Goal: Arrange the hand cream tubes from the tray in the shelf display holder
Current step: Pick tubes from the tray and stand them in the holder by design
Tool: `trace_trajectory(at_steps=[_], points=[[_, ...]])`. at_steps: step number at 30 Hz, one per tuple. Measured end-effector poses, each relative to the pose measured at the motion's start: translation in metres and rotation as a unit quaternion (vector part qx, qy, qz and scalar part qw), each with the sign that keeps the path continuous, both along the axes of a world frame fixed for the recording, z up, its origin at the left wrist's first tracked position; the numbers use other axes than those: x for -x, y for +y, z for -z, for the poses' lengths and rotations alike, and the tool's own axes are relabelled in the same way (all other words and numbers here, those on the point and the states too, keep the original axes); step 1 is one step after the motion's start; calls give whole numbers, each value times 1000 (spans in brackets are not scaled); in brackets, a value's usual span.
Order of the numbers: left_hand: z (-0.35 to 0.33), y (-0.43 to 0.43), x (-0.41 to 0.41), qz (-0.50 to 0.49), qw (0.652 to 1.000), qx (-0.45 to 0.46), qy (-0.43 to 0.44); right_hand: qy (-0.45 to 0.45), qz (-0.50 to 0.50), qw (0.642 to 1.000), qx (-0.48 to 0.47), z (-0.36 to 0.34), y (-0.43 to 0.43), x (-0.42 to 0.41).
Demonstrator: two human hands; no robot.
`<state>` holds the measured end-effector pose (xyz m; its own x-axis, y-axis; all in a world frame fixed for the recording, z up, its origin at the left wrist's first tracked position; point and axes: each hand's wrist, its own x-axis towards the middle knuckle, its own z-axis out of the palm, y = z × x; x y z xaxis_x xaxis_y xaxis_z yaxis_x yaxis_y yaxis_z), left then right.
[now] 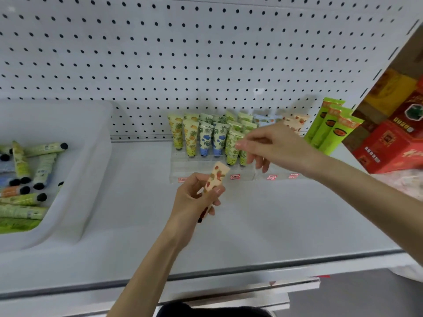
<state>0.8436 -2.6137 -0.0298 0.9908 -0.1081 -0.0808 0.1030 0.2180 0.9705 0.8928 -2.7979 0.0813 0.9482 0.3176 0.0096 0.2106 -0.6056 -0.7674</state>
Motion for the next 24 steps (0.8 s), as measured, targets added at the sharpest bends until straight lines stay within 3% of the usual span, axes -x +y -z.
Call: trace_trajectory(at_steps=[10, 14, 16, 18, 20, 24], points=[[-20, -86, -2, 46, 995, -59, -61, 82, -20, 996, -15, 5, -75, 3], [-15, -117, -7, 33, 993, -82, -84, 79, -59, 994, 45, -11, -103, -3], [-4, -127, -14, 3, 983, -146, -113, 34, -68, 991, 113, -19, -117, -11], [10, -131, -19, -28, 942, -291, -164, -22, -47, 982, 183, -27, -130, -21], [21, -135, -23, -43, 880, -418, -222, -71, -22, 969, 236, -35, -141, -30], [43, -143, -31, -34, 782, -557, -277, -173, -11, 916, 361, -43, -151, -49]])
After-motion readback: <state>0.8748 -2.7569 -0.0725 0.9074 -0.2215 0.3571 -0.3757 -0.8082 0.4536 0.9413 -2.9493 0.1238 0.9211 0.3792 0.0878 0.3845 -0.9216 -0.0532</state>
